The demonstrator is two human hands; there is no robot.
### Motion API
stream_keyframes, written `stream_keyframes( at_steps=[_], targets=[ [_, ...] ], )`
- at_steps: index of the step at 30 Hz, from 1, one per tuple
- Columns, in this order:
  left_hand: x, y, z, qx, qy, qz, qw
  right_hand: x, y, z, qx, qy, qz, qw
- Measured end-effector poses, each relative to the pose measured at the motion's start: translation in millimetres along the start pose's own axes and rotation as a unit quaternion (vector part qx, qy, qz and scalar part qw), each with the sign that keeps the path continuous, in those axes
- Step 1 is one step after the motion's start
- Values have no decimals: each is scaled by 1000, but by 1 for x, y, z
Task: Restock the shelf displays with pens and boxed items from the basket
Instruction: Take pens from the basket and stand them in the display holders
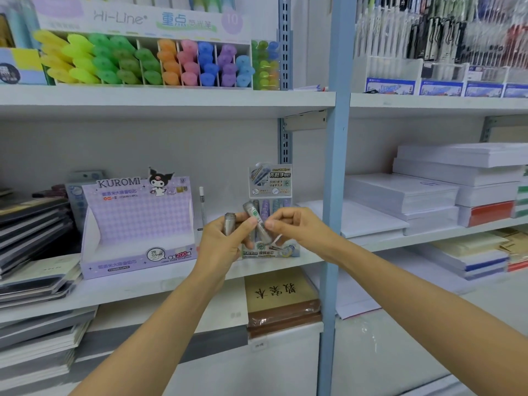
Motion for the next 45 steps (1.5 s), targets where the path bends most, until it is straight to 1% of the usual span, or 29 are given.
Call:
stream_keyframes(
  at_steps=[3,6,9,11,14,16,18,21,23,28,31,37,45],
  targets=[
    [4,5,9,-61,27,-13,998,-2,-9,-17,-4,-48,57,997],
    [7,17,18,-76,62,-37,994,-5,-5,-25,18,-63,57,996],
    [7,20,19,-87,64,-36,994,-9,-8,-24,21,-58,69,996],
    [5,19,13,-80,38,-40,995,-9,-18,-27,16,-72,89,993],
    [0,17,-6,-63,-36,-47,996,-8,-53,-32,21,-94,172,980],
    [-2,19,-15,-7,-81,-59,995,-7,-77,-26,45,-82,233,968],
    [-3,19,-20,16,-87,-70,994,-10,-91,-15,78,-59,264,959],
    [-2,14,-24,-6,-63,-72,995,-18,-100,0,131,-37,270,953],
    [-2,14,-27,-18,-47,-80,995,-22,-103,5,185,-30,278,942],
    [-3,18,-29,1,-29,-105,994,-34,-98,4,303,-68,297,903],
    [-6,18,-31,-9,-21,-106,994,-45,-93,8,339,-69,296,891],
    [-12,13,-37,-5,-11,-105,994,-59,-101,27,354,-34,289,889],
    [-18,9,-38,5,0,-104,995,-76,-106,42,334,4,249,909]
  ],
)
Point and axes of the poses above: each hand's wrist, its own x-axis away from the middle knuckle, its own y-axis out of the palm, z = x × y, the point moved 10 cm from there along -x, towards the middle knuckle, and after that the axes turned 9 degrees about -x, right-handed, at the moved point
